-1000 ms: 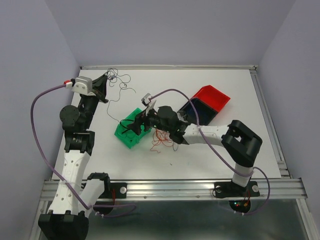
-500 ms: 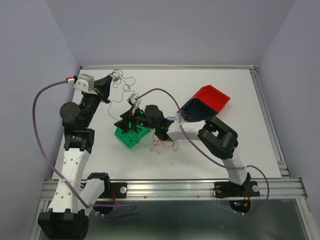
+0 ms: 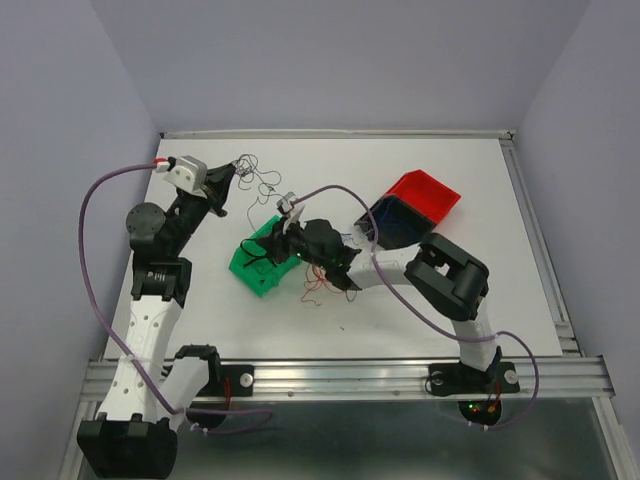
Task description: Untangle the cables
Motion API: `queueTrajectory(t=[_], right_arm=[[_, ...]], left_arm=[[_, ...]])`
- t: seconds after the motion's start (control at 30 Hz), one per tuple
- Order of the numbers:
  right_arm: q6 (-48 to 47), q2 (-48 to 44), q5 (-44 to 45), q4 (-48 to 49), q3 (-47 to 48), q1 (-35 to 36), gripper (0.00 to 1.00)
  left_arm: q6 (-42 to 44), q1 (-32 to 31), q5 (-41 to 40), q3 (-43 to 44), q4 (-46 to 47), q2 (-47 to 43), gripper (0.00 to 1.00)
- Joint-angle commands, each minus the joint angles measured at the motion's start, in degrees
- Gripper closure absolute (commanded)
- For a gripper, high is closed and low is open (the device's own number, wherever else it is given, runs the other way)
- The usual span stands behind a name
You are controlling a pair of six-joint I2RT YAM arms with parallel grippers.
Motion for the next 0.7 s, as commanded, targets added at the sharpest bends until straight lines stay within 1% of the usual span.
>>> queueTrajectory(t=[0.0, 0.03, 0.1, 0.13, 0.2, 0.23, 0.27, 0.33, 0.4, 0.53, 0.67], right_arm=[[1.1, -6.3, 8.4, 2.9, -5.4, -1.1, 0.99], [1.2, -6.9, 9.4, 2.8, -6.5, -1.4, 1.0], [1.9, -7.5, 11.5, 2.6, -8.5, -1.8, 0.99], [2.9, -7.9, 11.6, 2.7, -9.3, -2.4, 1.0], [3.2, -7.8, 11.6, 2.2, -9.3, -2.7, 0.99], [3.2, -7.7, 11.7, 1.8, -9.2, -2.7, 0.99], [3.2, -7.7, 11.7, 1.6, -8.9, -2.7, 0.99], [3.6, -7.1, 11.3, 1.2, -8.5, -2.7, 0.99], [3.8, -6.3, 11.0, 1.2, -7.6, -2.8, 0.99], [3.5, -4.5, 7.6, 1.3, -6.6, -2.5, 1.0], [1.8, -4.3, 8.7, -0.2, -6.2, -1.5, 0.99]], left_arm=[[6.3, -0.2, 5.2, -2.1, -3.2, -2.4, 1.0], [7.1, -0.2, 5.8, -2.4, -4.3, -2.8, 1.0], [11.5, -0.2, 9.2, -2.9, -7.6, -3.6, 1.0], [13.0, -0.2, 11.0, -3.0, -11.1, -3.7, 1.0], [17.5, -0.2, 11.2, -2.8, -15.1, -3.5, 1.0], [19.4, -0.2, 11.0, -2.8, -18.7, -3.0, 1.0], [21.5, -0.2, 9.4, -2.8, -20.0, -2.7, 1.0], [23.2, -0.2, 8.1, -3.4, -22.9, -1.6, 1.0], [24.2, -0.2, 8.2, -4.0, -23.9, -0.6, 1.0], [26.2, -0.3, 8.3, -3.4, -29.2, 5.2, 1.0], [28.6, -0.3, 8.6, -2.6, -31.2, 10.3, 1.0]])
